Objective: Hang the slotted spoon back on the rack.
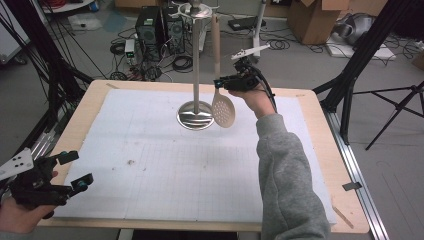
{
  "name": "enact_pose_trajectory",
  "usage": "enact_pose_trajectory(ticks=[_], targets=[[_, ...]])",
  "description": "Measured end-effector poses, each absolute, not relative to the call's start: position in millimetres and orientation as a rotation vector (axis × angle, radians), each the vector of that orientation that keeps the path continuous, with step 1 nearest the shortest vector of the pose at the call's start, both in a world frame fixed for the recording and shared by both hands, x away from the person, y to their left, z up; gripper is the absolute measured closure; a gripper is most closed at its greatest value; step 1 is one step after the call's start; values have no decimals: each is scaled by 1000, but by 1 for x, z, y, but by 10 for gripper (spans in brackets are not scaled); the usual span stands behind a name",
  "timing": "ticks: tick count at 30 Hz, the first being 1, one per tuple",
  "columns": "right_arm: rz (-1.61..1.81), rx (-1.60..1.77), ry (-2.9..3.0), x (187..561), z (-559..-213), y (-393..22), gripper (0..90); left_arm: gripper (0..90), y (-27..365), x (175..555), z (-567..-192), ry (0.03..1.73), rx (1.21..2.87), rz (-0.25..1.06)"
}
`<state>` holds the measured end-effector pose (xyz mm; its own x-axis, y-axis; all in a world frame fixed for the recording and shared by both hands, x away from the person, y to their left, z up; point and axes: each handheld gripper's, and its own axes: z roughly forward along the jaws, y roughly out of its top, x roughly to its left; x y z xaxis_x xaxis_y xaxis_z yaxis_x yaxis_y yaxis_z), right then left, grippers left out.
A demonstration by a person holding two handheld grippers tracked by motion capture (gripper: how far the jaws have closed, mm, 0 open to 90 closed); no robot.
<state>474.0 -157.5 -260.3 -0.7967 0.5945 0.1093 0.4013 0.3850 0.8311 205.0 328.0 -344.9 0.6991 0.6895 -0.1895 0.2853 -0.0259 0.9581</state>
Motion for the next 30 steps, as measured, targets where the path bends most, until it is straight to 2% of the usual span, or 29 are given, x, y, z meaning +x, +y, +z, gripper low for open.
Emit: enact_pose_trajectory(ticks=[13,17,21,30], targets=[[1353,903,2391,477,-263,-150,777,20,328,204,-344,806,1614,391],[1358,907,2386,475,-264,-150,750,20,328,204,-343,805,1612,392],[1438,916,2335,469,-265,-156,635,20,330,204,-344,810,1607,397],[1503,910,2275,450,-266,-175,299,20,329,212,-343,808,1579,404]])
